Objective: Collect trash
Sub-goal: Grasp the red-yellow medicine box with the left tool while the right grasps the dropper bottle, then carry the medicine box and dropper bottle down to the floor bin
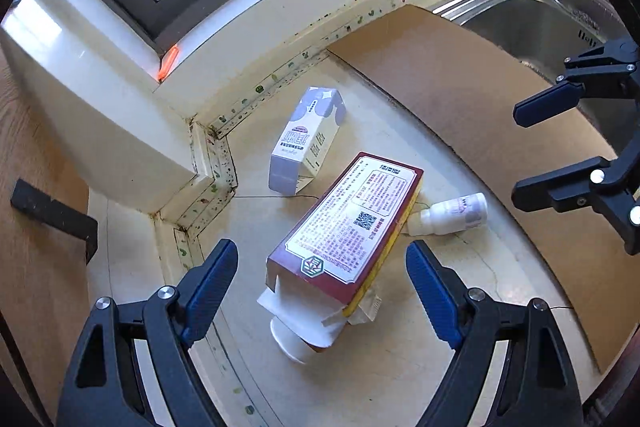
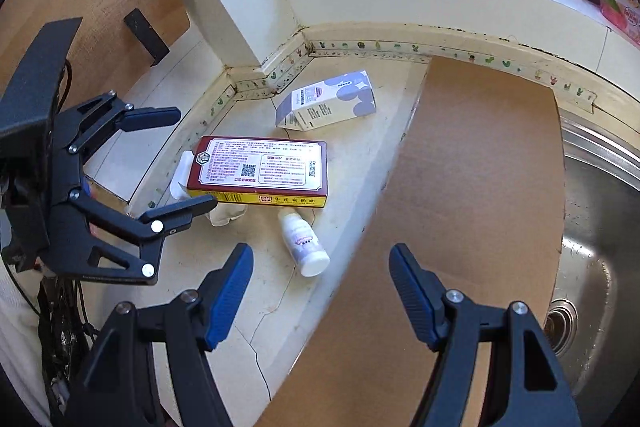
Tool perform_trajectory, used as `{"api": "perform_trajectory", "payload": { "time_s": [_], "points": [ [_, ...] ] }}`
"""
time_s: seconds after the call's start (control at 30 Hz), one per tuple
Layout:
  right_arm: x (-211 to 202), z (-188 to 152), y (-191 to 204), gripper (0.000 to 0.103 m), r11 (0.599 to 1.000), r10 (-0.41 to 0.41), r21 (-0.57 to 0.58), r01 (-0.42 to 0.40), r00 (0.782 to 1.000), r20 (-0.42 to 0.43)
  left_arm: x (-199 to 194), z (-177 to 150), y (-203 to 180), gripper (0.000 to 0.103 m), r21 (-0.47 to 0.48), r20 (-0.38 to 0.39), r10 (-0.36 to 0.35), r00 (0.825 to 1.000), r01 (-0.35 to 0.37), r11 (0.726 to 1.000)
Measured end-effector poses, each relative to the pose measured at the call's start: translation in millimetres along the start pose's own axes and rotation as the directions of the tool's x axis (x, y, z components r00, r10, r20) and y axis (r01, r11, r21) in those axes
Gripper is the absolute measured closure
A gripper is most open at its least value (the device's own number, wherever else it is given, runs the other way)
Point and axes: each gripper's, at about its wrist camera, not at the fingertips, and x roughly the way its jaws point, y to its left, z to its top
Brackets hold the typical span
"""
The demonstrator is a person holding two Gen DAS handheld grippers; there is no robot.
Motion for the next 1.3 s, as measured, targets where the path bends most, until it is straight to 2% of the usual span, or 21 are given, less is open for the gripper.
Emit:
{"api": "perform_trajectory", "payload": {
  "time_s": [0.33, 0.4, 0.47, 0.57, 0.63, 0.7, 0.8, 0.9, 0.93, 1.0, 1.13, 1.17, 1.2, 1.3],
  "points": [
    [25, 2, 5, 0.032, 0.999, 0.016, -0.050, -0.017, 0.999, -0.032, 52, 18, -3, 0.018, 0.069, -0.107, -0.025, 0.994, 0.032, 0.997],
    [27, 3, 9, 0.032, 0.997, 0.013, -0.070, -0.016, 0.999, -0.037, 61, 16, -3, 0.018, 0.068, -0.132, -0.029, 0.991, 0.039, 0.997],
    [29, 4, 13, 0.035, 0.996, 0.011, -0.085, -0.014, 0.999, -0.039, 65, 14, -1, 0.019, 0.047, -0.124, -0.043, 0.991, 0.049, 0.998],
    [32, 6, 19, 0.044, 0.994, 0.015, -0.108, -0.021, 0.999, -0.050, 64, 7, 2, 0.026, 0.007, -0.104, -0.076, 0.992, 0.077, 0.997],
    [35, 6, 23, 0.046, 0.992, 0.011, -0.123, -0.019, 0.998, -0.061, 60, 2, 2, 0.030, -0.005, -0.087, -0.075, 0.993, 0.075, 0.997],
    [38, 6, 28, 0.046, 0.990, 0.003, -0.138, -0.013, 0.998, -0.069, 58, -3, 2, 0.044, -0.019, -0.077, -0.058, 0.995, 0.057, 0.998],
    [47, 6, 34, 0.051, 0.987, -0.015, -0.159, 0.001, 0.996, -0.087, 52, -11, 4, 0.052, -0.067, -0.067, -0.059, 0.996, 0.055, 0.996],
    [59, 4, 36, 0.068, 0.988, -0.034, -0.156, 0.014, 0.992, -0.125, 44, -19, 0, 0.054, -0.087, -0.039, -0.078, 0.996, 0.074, 0.993],
    [63, 2, 37, 0.078, 0.987, -0.044, -0.159, 0.022, 0.990, -0.137, 42, -21, -2, 0.054, -0.088, -0.035, -0.076, 0.996, 0.073, 0.993],
    [61, 0, 38, 0.079, 0.988, -0.046, -0.152, 0.028, 0.992, -0.119, 38, -24, -4, 0.061, -0.095, -0.030, -0.071, 0.997, 0.067, 0.993],
    [45, -5, 41, 0.079, 0.990, -0.027, -0.138, 0.018, 0.997, -0.069, 24, -30, -5, 0.063, -0.133, 0.008, -0.050, 0.999, 0.050, 0.990],
    [40, -7, 41, 0.079, 0.991, -0.020, -0.132, 0.011, 0.998, -0.064, 18, -31, -5, 0.069, -0.141, 0.018, -0.043, 0.999, 0.045, 0.989],
    [36, -9, 41, 0.079, 0.992, -0.014, -0.123, 0.007, 0.998, -0.060, 13, -33, -5, 0.081, -0.150, 0.026, -0.046, 0.999, 0.049, 0.987],
    [22, -14, 42, 0.079, 0.995, -0.007, -0.102, 0.002, 0.999, -0.045, -4, -42, -4, 0.082, -0.190, 0.042, -0.021, 0.999, 0.029, 0.981]
  ]
}}
